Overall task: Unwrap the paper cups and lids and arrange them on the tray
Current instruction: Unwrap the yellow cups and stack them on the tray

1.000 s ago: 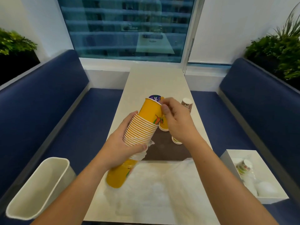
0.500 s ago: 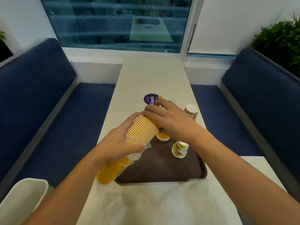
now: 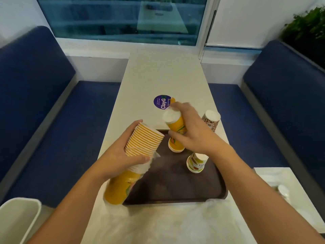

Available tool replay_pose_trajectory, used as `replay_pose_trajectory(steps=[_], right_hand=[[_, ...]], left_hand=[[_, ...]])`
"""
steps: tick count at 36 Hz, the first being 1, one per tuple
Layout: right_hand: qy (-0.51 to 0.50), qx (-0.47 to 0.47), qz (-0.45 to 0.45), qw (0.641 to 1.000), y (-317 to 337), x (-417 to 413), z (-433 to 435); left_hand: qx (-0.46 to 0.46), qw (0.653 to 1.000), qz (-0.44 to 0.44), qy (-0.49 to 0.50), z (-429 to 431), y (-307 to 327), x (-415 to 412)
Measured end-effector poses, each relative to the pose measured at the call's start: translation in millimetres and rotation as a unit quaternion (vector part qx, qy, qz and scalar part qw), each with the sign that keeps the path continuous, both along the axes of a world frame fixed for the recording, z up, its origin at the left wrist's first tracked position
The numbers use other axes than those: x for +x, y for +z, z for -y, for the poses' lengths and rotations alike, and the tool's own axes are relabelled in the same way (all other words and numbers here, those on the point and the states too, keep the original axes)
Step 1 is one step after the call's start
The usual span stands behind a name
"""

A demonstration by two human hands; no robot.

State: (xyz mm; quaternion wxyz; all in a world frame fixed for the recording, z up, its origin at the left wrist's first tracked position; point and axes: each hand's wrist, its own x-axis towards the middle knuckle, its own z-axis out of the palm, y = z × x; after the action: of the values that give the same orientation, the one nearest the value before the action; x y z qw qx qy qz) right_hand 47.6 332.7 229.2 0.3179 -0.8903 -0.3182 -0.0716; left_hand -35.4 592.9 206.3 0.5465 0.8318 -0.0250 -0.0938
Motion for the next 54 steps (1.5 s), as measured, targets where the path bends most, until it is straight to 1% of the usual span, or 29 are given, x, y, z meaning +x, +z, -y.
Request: replay_pose_trajectory(steps=[2,3,5,6,9,13,17,20,25,27,29,31,32,33,34,35,36,37,39,41,44,45,48,49,51,52,54], right_hand=[[-0.079,0.088,-0.006,0.993,-0.3,0.2,-0.8],[-0.124,0.114,-0.01,0.986,-1.1,1.2,-2.8],[-0.187,0.137,-0.023,0.973,-2.9,2.4,-7.4],[-0.203,0.137,-0.027,0.969,-4.5,2.8,-8.9],[-0.225,0.093,-0.025,0.969,-10.4,4.4,-11.0],[-0.253,0.028,-0.046,0.966,-26.0,8.8,-12.7],[-0.265,0.005,-0.087,0.96,-42.6,12.3,-15.4],[-0.267,-0.023,-0.1,0.958,-54.5,14.9,-17.9],[-0.266,-0.128,-0.165,0.941,-71.2,20.5,-25.7],[-0.26,-0.143,-0.183,0.937,-71.1,22.6,-27.9],[-0.24,-0.176,-0.176,0.939,-67.5,23.3,-28.6],[-0.226,-0.218,-0.111,0.943,-59.4,19.8,-29.3],[-0.223,-0.217,-0.061,0.948,-53.8,17.0,-30.7],[-0.214,-0.188,-0.016,0.958,-46.6,12.6,-32.7],[-0.186,-0.14,0.01,0.972,-39.9,8.0,-35.4],[-0.141,-0.083,0.006,0.987,-33.8,3.3,-37.6],[-0.085,-0.031,-0.03,0.995,-28.4,-0.6,-39.8],[-0.031,0.004,-0.082,0.996,-23.0,-5.0,-41.9],[0.023,0.025,-0.159,0.987,-15.5,-12.4,-44.6],[0.025,0.015,-0.179,0.983,-12.0,-16.8,-46.1],[0.009,-0.012,-0.162,0.987,-9.4,-19.7,-47.6],[-0.007,-0.004,-0.152,0.988,-8.1,-20.3,-48.2],[-0.065,0.058,-0.11,0.99,-1.5,-17.0,-45.3],[-0.071,0.067,-0.1,0.99,0.9,-15.2,-42.6],[-0.041,0.057,-0.092,0.993,6.0,-14.0,-37.2],[-0.009,0.036,-0.089,0.995,8.8,-14.5,-34.7],[0.057,-0.034,-0.075,0.995,12.9,-17.1,-31.2]], left_hand=[[-0.012,1.0,-0.005,0.022,-3.9,-2.3,0.0],[-0.017,0.999,-0.009,0.03,-4.8,-3.2,-0.2],[-0.02,0.999,-0.012,0.037,-5.3,-4.9,-0.9],[-0.02,0.999,-0.012,0.037,-5.2,-5.8,-1.2],[-0.021,0.999,-0.013,0.041,-4.0,-7.1,-2.7],[-0.027,0.998,-0.017,0.053,-1.9,-9.8,-3.1],[-0.028,0.998,-0.021,0.057,-0.2,-16.9,-4.4],[-0.021,0.998,-0.023,0.062,1.1,-21.7,-5.6],[-0.006,0.996,-0.023,0.081,3.9,-26.4,-6.9],[0.0,0.996,-0.023,0.091,6.1,-27.1,-7.1],[0.004,0.995,-0.021,0.095,8.2,-27.4,-7.3],[0.01,0.995,-0.018,0.093,10.4,-26.5,-8.0],[0.014,0.996,-0.016,0.092,11.2,-26.1,-8.2],[0.018,0.996,-0.013,0.092,12.1,-25.6,-8.4],[0.021,0.995,-0.011,0.092,13.3,-24.7,-8.5],[0.024,0.996,-0.008,0.091,14.4,-23.9,-8.8],[0.026,0.996,-0.003,0.09,15.3,-23.4,-8.8],[0.028,0.996,0.001,0.088,15.9,-22.7,-9.1],[0.031,0.996,0.008,0.082,17.0,-21.3,-10.0],[0.036,0.996,0.012,0.078,17.3,-19.7,-10.8],[0.045,0.996,0.013,0.074,17.6,-18.4,-12.6],[0.048,0.996,0.016,0.068,17.4,-18.4,-13.4],[0.06,0.997,0.026,0.044,15.9,-19.6,-15.7],[0.06,0.997,0.025,0.042,15.1,-19.6,-16.7],[0.058,0.997,0.023,0.04,13.9,-18.6,-18.6],[0.059,0.997,0.025,0.038,13.6,-17.7,-19.1],[0.058,0.997,0.029,0.038,13.5,-15.0,-19.0]])
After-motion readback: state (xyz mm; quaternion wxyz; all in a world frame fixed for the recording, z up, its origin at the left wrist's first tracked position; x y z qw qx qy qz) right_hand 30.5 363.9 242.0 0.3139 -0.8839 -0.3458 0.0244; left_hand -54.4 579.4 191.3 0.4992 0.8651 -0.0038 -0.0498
